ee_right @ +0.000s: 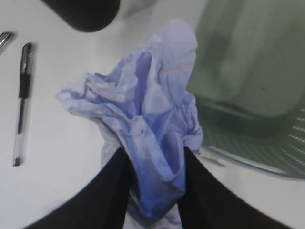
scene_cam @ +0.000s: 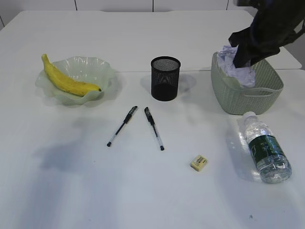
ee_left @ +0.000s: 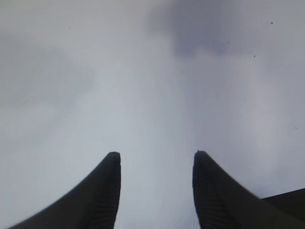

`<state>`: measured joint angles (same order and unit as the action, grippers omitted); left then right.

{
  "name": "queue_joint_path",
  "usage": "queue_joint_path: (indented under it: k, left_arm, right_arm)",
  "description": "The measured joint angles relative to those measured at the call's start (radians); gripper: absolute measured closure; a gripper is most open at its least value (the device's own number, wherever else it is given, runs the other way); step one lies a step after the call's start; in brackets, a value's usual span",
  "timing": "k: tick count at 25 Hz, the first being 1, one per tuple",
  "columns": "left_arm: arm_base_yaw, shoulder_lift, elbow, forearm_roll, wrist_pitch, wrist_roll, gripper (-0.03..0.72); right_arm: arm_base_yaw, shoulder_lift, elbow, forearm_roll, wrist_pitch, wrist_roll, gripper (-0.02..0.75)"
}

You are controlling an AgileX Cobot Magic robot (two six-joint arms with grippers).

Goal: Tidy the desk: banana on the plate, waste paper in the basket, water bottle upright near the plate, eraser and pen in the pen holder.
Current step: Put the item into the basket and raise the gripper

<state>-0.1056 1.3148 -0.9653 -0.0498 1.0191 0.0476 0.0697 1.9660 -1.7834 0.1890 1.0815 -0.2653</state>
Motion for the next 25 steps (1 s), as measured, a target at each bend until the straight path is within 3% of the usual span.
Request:
queue_joint_path:
  k: [8, 25]
  left_arm:
    - [0.000, 0.000, 0.000, -0.005, 0.000, 0.000, 0.351]
    - [0.000, 0.000, 0.000, -0.050, 0.012, 0.000, 0.351]
  right_arm:
    - [-0.098, 0.000, 0.000, 0.009, -0.176, 0.066, 0.494]
    - [-0.099, 0.113, 0.000, 0.002, -0.323, 0.140, 0.492]
